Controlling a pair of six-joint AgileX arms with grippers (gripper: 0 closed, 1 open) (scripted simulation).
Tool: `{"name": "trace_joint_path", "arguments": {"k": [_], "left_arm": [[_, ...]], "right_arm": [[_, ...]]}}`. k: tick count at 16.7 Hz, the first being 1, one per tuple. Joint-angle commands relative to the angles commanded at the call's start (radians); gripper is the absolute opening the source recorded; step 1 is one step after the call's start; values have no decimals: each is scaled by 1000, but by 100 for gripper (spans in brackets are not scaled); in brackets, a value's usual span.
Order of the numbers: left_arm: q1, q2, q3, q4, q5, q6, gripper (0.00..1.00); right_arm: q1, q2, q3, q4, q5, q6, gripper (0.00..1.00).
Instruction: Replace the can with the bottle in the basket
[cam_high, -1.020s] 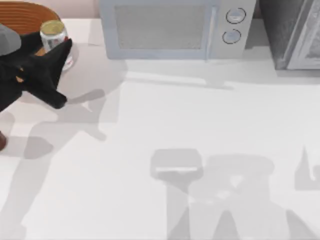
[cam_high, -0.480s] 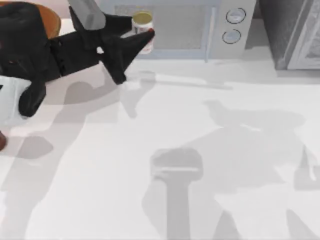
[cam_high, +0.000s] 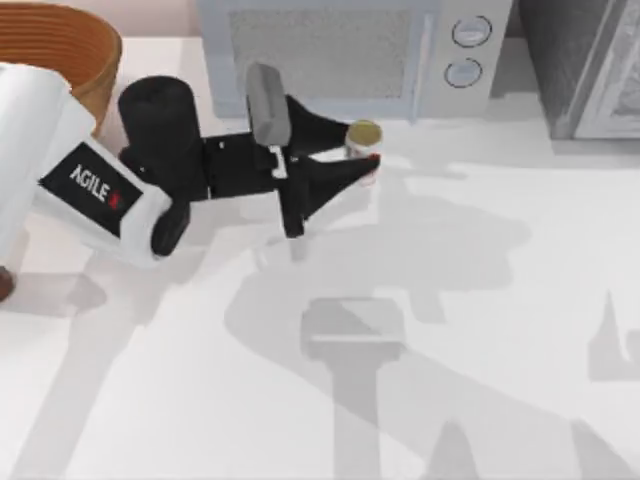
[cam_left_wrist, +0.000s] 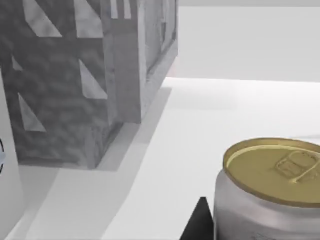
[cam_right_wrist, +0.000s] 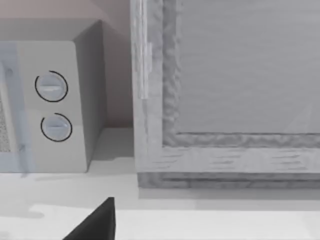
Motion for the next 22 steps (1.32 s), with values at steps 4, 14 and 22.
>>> {"name": "trace_joint_path", "arguments": {"k": [4,14,22], "left_arm": [[-25,170,82,80,79,-3,0],[-36,249,120,118,116,-6,0],[-36,249,120,118,116,-6,60]], "right_arm": [[0,0,0,0,0,0,100],[0,0,0,0,0,0,100],[0,0,0,0,0,0,100]]}}
